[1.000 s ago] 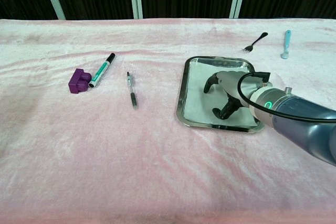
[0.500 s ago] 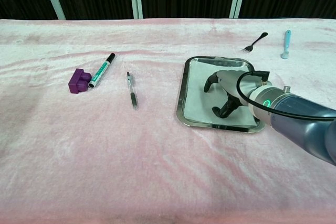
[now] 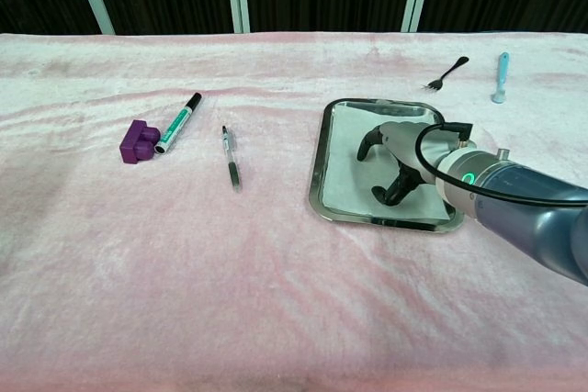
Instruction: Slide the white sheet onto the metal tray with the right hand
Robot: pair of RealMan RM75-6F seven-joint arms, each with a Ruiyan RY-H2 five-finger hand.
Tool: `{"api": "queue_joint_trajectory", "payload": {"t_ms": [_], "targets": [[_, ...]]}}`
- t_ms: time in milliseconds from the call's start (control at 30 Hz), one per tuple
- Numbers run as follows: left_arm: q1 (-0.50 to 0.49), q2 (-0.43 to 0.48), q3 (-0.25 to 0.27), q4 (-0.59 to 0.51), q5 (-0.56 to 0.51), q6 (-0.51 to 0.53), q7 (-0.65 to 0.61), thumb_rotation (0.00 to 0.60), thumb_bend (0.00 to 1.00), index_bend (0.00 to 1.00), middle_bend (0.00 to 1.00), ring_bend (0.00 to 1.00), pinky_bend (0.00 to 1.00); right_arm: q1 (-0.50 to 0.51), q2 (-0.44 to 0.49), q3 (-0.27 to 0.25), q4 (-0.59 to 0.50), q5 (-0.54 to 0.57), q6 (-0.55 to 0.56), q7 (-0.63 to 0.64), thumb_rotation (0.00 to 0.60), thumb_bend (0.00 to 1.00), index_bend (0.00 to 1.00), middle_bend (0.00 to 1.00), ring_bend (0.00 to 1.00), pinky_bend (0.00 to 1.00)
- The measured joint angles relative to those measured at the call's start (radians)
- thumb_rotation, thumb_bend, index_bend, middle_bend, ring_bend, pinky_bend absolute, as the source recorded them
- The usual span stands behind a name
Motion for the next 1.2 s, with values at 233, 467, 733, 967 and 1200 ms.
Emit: {"api": "queue_joint_trajectory", "payload": {"t_ms": [233,467,733,967,1200], "targets": [[-0.002,0.002,-0.003,-0.009,-0.003,-0.001,0.007,0.6,0.41,0.12,0.03,0.0,0.0,-0.003,0.002,0.002,-0.004,-0.011,0.006,0.009,0.6,0.37,0.26,0.09,0.1,0.17],[-0.001,-0.001,-0.001,-0.002,-0.002,0.001,0.007,0.6,0.4,0.12,0.03,0.0,0.0,-0.016,0.031,0.006,-0.039,-0.056,0.029,0.034,0.6,0.37,0.26,0.09,0.1,0.17],[0.001,-0.003,-0.001,0.003,0.0,0.005,0.004,0.6,0.41,0.12,0.03,0.0,0.0,-0.044,0.107,-0.013,-0.141,-0.129,0.069,0.044,0.6,0.37,0.26,0.09,0.1,0.17],[0.002,-0.004,-0.001,0.004,0.005,0.01,0.003,0.6,0.41,0.12,0.03,0.0,0.0,-0.111,0.246,-0.07,-0.276,-0.28,0.139,0.081,0.6,0.31,0.24,0.07,0.09,0.17],[0.004,-0.005,-0.002,0.001,0.009,0.017,0.002,0.6,0.41,0.12,0.03,0.0,0.0,-0.215,0.447,-0.132,-0.36,-0.434,0.193,0.224,0.6,0.29,0.22,0.06,0.08,0.17]]}}
